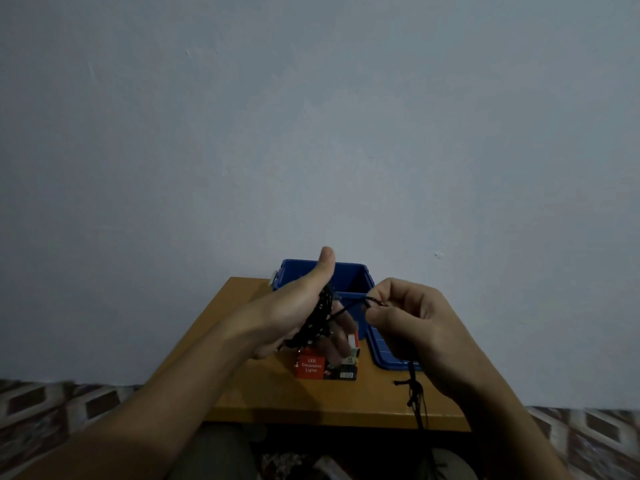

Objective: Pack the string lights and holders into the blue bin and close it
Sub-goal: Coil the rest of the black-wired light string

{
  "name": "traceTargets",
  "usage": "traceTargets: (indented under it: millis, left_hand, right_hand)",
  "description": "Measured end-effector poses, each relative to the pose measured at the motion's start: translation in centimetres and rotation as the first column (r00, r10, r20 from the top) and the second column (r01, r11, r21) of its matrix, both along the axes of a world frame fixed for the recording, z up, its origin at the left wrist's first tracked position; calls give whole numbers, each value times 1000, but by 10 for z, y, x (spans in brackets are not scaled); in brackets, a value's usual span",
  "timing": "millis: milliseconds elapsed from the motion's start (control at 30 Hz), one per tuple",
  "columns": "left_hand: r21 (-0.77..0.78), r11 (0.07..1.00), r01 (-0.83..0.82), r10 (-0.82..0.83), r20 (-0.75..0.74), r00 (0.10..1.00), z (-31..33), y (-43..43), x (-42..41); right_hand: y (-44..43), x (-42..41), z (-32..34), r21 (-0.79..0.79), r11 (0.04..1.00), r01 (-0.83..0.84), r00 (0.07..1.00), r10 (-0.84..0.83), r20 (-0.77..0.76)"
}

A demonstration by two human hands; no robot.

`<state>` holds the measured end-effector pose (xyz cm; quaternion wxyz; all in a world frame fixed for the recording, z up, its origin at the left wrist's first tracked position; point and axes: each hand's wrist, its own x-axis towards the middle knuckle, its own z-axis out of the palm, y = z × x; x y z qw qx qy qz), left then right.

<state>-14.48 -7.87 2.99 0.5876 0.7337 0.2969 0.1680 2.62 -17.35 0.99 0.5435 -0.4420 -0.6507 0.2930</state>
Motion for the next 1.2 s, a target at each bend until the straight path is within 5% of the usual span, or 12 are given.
traceTargets:
  millis: [167, 300, 400, 667, 1200]
  left_hand:
    - [84, 992, 96, -81, -166, 983, -2, -1, -2]
    - [129, 988, 87, -67, -153, 986, -6, -1, -1]
    - [62, 975, 213, -205, -120, 971, -6, 3, -3]
    - [-185, 892, 412, -366, 237, 900, -9, 3, -3]
    - [-217, 789, 575, -296, 686, 665, -3, 8, 0]
  right_hand:
    - [0, -4, -1, 45, 999, -5, 1000, 5, 3]
    - [1, -8, 1, 75, 997, -7, 1000, 8, -25]
    - [7, -8, -4, 74, 990, 117, 991, -121, 54]
    - [12, -13, -11, 49, 989, 142, 988, -144, 53]
    - [11, -5, -12, -101, 995, 15, 999, -11, 32]
